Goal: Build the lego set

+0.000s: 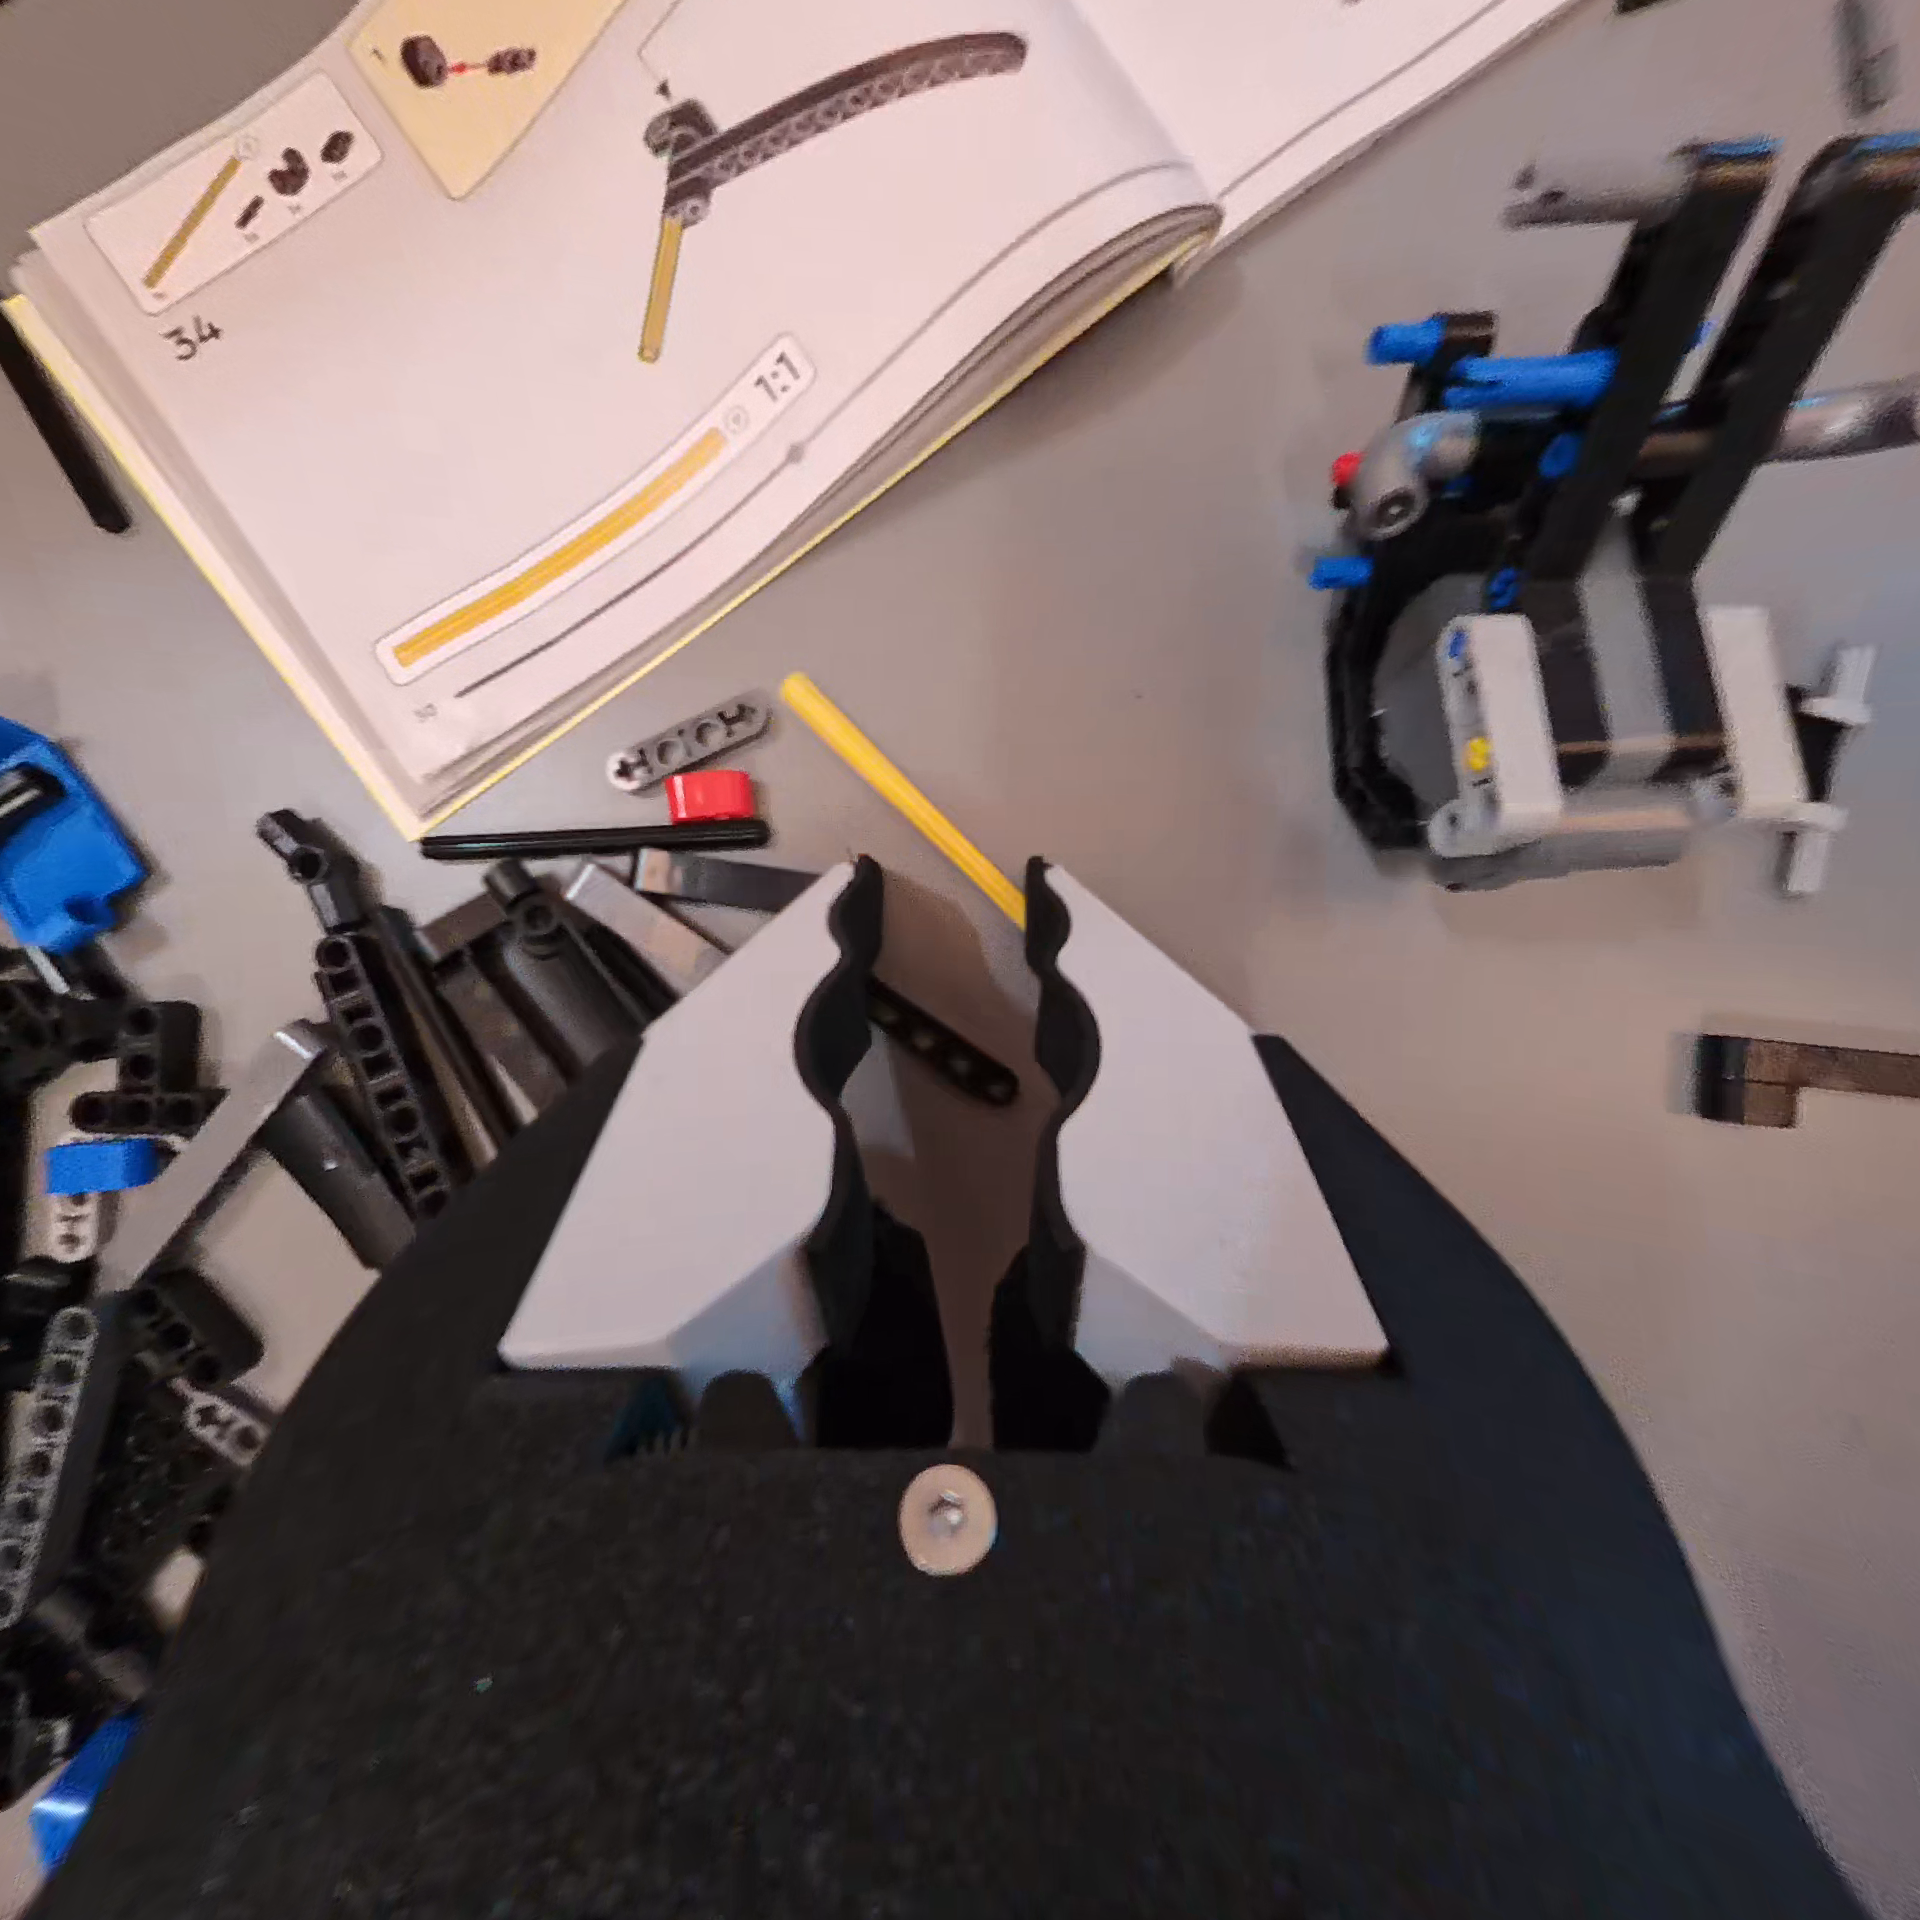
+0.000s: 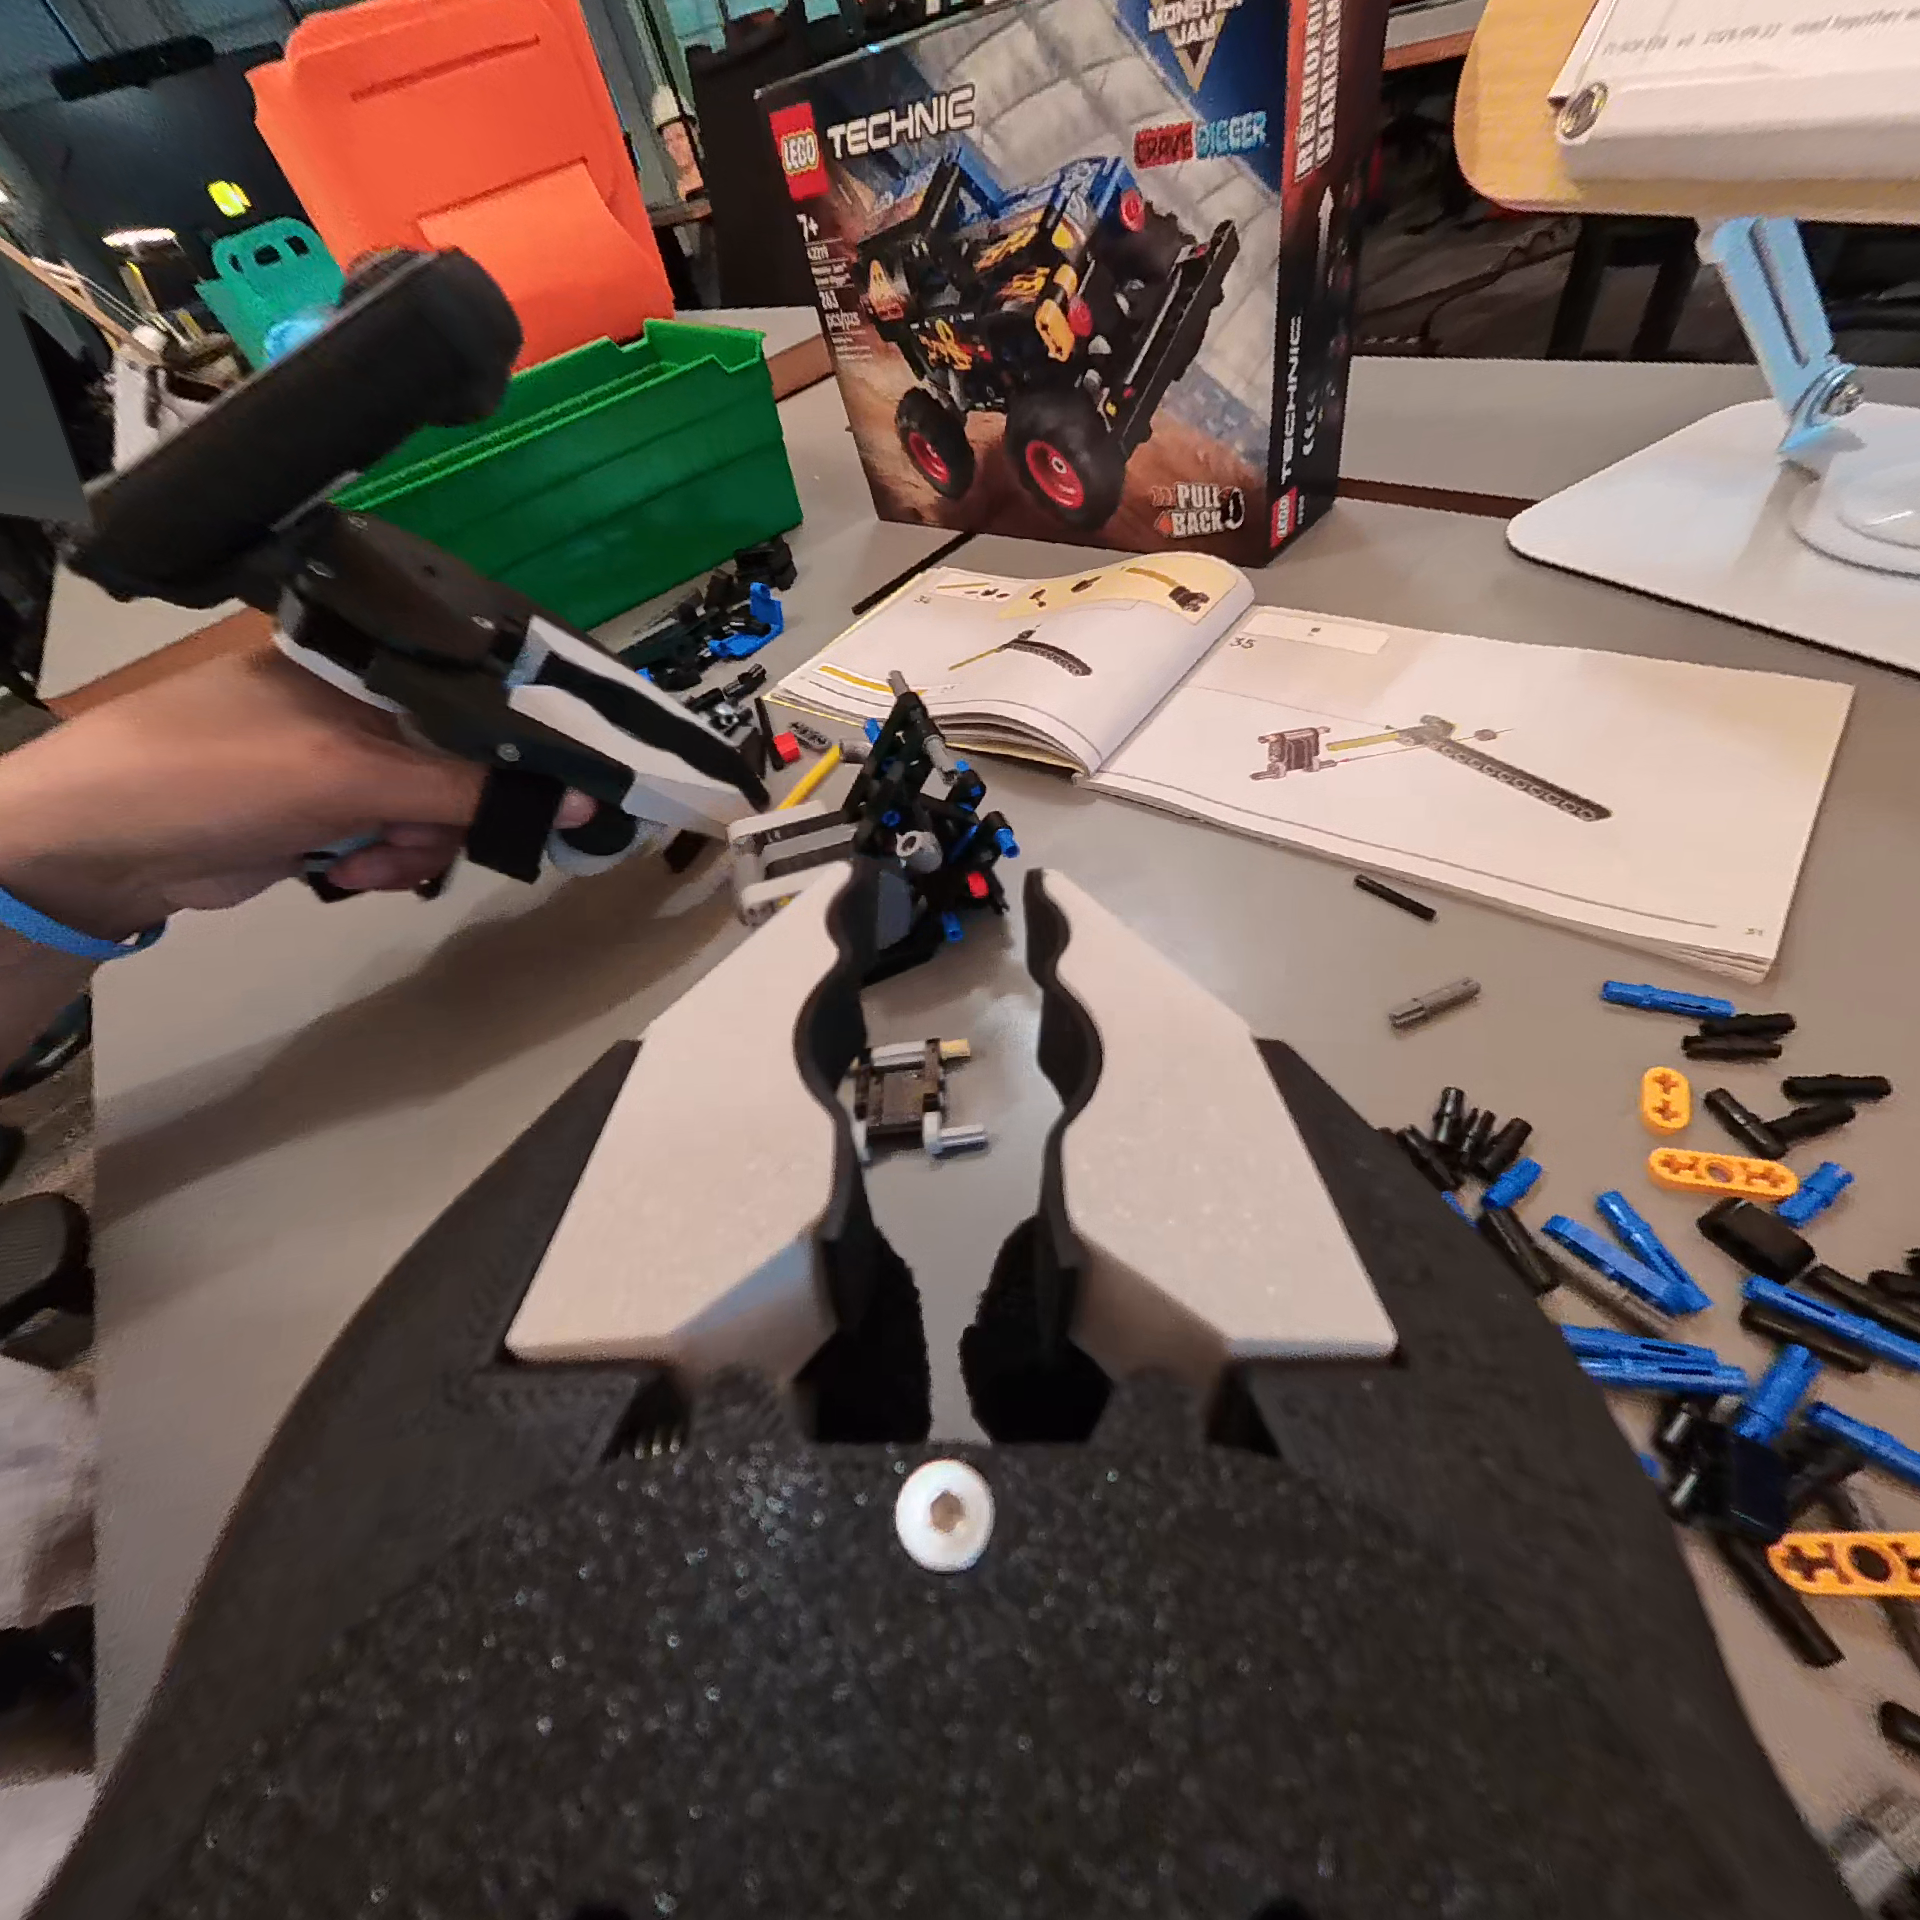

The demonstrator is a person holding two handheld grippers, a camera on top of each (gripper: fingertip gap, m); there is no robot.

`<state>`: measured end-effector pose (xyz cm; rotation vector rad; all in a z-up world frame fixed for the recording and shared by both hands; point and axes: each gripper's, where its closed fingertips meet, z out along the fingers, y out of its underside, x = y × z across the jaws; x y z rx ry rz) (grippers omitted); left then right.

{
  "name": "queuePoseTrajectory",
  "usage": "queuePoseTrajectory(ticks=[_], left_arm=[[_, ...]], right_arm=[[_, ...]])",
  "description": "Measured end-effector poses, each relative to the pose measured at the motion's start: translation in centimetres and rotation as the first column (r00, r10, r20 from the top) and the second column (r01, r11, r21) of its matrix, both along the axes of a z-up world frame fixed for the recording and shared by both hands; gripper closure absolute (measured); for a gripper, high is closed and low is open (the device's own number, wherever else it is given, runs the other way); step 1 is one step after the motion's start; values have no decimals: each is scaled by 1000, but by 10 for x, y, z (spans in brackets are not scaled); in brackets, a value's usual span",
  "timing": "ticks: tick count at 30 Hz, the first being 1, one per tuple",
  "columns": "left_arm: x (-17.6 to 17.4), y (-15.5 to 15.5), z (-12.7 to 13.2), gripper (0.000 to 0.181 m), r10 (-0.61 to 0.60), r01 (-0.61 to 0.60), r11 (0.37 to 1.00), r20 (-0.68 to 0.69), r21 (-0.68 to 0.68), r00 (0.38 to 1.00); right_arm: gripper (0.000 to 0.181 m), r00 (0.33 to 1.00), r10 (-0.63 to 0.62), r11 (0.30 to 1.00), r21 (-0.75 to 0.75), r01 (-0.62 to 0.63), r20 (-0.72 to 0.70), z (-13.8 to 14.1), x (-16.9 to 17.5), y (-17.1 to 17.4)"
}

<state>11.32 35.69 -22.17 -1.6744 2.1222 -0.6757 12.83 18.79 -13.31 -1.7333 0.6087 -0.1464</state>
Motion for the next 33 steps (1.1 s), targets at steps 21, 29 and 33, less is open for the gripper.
queuePoseTrajectory(ticks=[21, 29, 33], left_arm=[[38, 7, 45, 180, -620, 620, 760, -71, 193, 782], [70, 40, 28, 179, -801, 838, 544, -280, 29, 530], [77, 48, 14, 179, -779, 816, 577, -313, -21, 543]], right_arm=[[155, 1000, 14, 999, -41, -15, -14, -9, -2, 2], [156, 1000, -4, 995, -96, 6, 25, -15, -1, 2], [156, 999, -6, 994, -107, 9, 32, -16, -1, 2]])
